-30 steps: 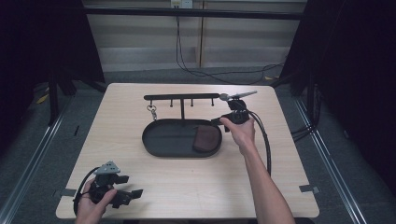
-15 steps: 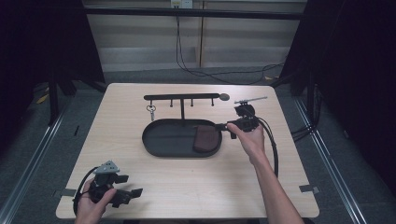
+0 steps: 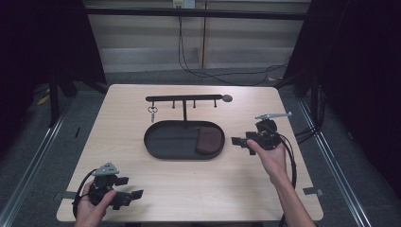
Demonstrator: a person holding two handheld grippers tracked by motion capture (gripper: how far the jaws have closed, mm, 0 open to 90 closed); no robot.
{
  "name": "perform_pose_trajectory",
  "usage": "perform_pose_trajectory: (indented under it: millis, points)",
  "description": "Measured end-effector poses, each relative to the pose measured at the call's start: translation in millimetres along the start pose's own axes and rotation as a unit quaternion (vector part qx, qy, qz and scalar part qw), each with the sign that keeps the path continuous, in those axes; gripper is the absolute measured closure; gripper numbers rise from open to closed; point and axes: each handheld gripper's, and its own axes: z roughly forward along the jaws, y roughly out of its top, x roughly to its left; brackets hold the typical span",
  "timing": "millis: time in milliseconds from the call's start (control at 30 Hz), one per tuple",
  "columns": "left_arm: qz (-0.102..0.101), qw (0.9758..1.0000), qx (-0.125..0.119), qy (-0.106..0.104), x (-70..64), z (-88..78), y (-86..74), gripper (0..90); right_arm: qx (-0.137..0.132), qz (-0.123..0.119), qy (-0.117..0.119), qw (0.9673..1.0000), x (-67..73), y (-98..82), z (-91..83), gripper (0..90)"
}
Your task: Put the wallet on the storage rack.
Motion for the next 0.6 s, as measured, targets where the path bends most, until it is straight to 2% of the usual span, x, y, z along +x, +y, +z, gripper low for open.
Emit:
perform_pose_trajectory:
  millis: [333, 600]
  points:
    - [-0.005, 1.0000, 0.001, 0.007, 0.7, 0.4, -0.3, 17.6, -0.010, -0.004, -0.012, 0.9999, -2.5, -35.4, -17.8, 25.2]
    - [-0.003, 0.9997, -0.022, 0.010, 0.3, -3.9, -0.6, 17.1, -0.018, -0.005, -0.026, 0.9995, -6.3, -66.4, -27.0, 23.4]
